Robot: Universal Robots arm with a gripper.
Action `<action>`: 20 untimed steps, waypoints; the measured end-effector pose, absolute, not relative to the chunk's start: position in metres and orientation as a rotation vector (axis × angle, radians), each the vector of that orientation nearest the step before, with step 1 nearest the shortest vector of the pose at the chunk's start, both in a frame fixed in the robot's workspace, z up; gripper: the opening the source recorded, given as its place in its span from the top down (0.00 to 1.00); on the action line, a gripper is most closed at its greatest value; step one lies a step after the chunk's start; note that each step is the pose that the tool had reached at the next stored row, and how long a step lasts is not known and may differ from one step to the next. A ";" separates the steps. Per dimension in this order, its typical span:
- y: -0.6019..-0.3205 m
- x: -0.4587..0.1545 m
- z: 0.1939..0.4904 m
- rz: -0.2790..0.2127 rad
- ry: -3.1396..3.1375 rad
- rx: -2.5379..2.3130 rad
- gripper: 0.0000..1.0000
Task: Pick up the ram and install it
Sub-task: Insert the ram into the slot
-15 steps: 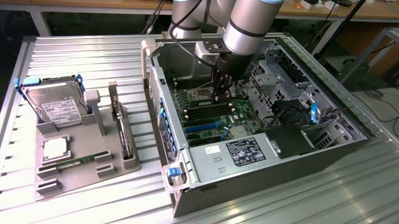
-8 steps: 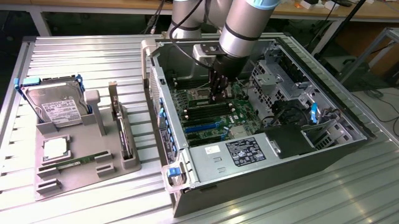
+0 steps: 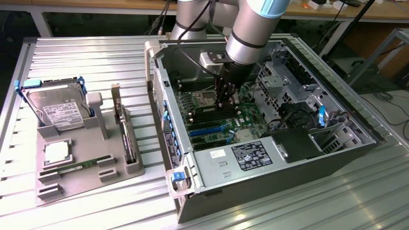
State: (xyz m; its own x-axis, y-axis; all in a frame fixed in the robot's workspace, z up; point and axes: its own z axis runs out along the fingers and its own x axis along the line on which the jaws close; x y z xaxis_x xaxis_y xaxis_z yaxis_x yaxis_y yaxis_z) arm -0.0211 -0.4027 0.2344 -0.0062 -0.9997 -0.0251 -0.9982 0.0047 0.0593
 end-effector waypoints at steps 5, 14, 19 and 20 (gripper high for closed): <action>-0.409 -0.021 0.234 -0.093 -2.217 2.189 0.85; -0.411 -0.021 0.234 -0.092 -2.253 2.152 0.85; -0.412 -0.022 0.234 -0.091 -2.255 2.150 0.85; -0.412 -0.023 0.234 -0.091 -2.255 2.150 0.85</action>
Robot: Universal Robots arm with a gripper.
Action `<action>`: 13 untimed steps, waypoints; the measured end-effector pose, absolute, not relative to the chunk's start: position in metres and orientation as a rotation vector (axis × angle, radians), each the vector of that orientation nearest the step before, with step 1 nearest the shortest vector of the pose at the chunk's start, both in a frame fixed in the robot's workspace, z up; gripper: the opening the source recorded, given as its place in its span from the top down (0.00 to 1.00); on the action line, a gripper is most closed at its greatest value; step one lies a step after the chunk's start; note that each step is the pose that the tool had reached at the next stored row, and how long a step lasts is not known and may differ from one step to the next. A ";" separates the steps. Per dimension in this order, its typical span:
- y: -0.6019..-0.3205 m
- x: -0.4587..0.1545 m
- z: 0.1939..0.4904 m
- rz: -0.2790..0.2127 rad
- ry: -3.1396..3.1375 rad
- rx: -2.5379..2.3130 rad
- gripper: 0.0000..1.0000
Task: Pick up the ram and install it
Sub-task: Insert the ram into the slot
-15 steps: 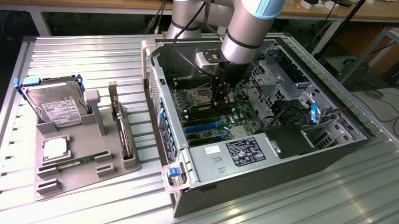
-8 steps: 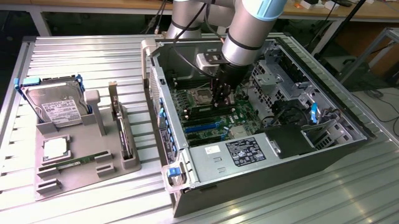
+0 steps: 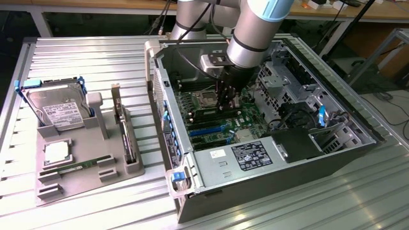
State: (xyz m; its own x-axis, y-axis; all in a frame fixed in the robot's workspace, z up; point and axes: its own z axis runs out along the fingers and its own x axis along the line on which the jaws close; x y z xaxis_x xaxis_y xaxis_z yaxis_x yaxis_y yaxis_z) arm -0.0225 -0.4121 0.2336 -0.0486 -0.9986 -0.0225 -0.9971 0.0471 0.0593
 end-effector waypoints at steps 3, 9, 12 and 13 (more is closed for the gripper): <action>-0.413 -0.023 0.233 -0.091 -2.258 2.146 0.85; -0.415 -0.023 0.232 -0.086 -2.256 2.145 0.85; -0.415 -0.023 0.231 -0.086 -2.256 2.145 0.85; -0.415 -0.023 0.230 -0.086 -2.256 2.145 0.85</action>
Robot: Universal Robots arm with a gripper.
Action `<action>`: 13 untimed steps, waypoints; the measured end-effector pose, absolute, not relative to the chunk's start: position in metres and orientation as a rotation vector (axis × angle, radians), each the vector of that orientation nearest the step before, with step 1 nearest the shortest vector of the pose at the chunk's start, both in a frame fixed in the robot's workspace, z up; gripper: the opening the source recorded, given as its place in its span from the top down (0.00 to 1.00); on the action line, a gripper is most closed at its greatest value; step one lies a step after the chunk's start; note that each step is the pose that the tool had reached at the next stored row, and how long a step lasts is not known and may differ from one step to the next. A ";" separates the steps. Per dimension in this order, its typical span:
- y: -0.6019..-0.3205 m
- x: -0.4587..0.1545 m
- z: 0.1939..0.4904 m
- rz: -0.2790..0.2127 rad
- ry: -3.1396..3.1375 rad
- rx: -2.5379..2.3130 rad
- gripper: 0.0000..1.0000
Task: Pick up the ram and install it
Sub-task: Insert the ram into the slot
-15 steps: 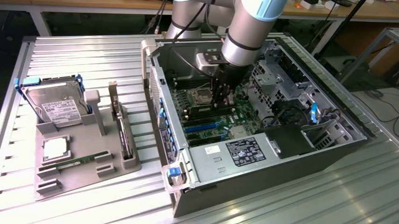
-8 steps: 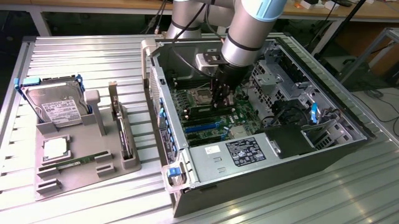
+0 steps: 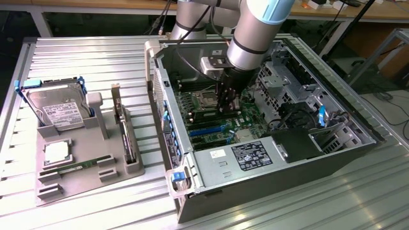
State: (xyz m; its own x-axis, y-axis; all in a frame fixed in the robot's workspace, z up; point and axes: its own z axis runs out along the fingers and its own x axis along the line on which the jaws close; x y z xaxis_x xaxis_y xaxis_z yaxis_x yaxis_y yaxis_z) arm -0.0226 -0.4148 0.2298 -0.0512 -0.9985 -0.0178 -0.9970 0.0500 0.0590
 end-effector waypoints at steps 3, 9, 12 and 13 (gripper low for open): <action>-0.415 -0.023 0.229 -0.085 -2.255 2.144 0.85; -0.415 -0.023 0.226 -0.082 -2.254 2.143 0.85; -0.415 -0.023 0.226 -0.075 -2.252 2.140 0.85; -0.415 -0.023 0.226 -0.073 -2.251 2.139 0.85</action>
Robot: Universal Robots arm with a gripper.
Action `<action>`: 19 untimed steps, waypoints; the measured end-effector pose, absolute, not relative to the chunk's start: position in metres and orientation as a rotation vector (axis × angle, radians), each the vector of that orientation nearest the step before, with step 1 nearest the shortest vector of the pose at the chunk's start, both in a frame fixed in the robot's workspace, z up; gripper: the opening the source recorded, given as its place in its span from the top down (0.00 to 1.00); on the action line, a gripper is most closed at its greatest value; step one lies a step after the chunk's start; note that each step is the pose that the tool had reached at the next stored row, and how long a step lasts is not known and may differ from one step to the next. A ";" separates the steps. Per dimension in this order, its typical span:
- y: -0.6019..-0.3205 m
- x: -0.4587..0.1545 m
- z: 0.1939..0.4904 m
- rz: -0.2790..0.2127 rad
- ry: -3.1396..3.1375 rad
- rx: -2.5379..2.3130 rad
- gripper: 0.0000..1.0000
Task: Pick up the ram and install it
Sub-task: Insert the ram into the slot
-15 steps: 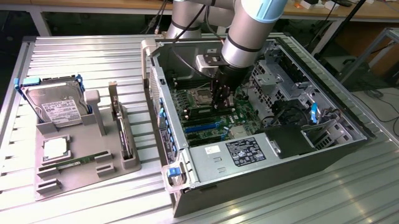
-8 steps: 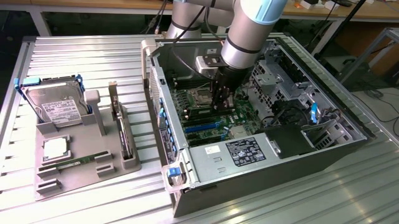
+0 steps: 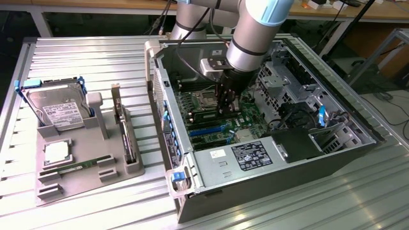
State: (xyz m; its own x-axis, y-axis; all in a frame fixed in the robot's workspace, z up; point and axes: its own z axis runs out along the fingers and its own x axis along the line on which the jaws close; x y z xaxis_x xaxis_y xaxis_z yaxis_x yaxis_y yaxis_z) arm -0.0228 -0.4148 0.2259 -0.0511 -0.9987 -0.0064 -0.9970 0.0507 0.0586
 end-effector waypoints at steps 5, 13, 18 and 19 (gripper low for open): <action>-0.414 -0.023 0.226 -0.060 -2.246 2.133 0.85; -0.411 -0.023 0.226 -0.060 -2.232 2.148 0.85; -0.410 -0.023 0.225 -0.060 -2.223 2.158 0.85; -0.410 -0.023 0.223 -0.060 -2.222 2.158 0.85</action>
State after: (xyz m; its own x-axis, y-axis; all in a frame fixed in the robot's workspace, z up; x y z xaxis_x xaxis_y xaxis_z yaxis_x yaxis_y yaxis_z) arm -0.0230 -0.4104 0.2230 -0.0294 -0.9996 0.0044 -0.9979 0.0296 0.0579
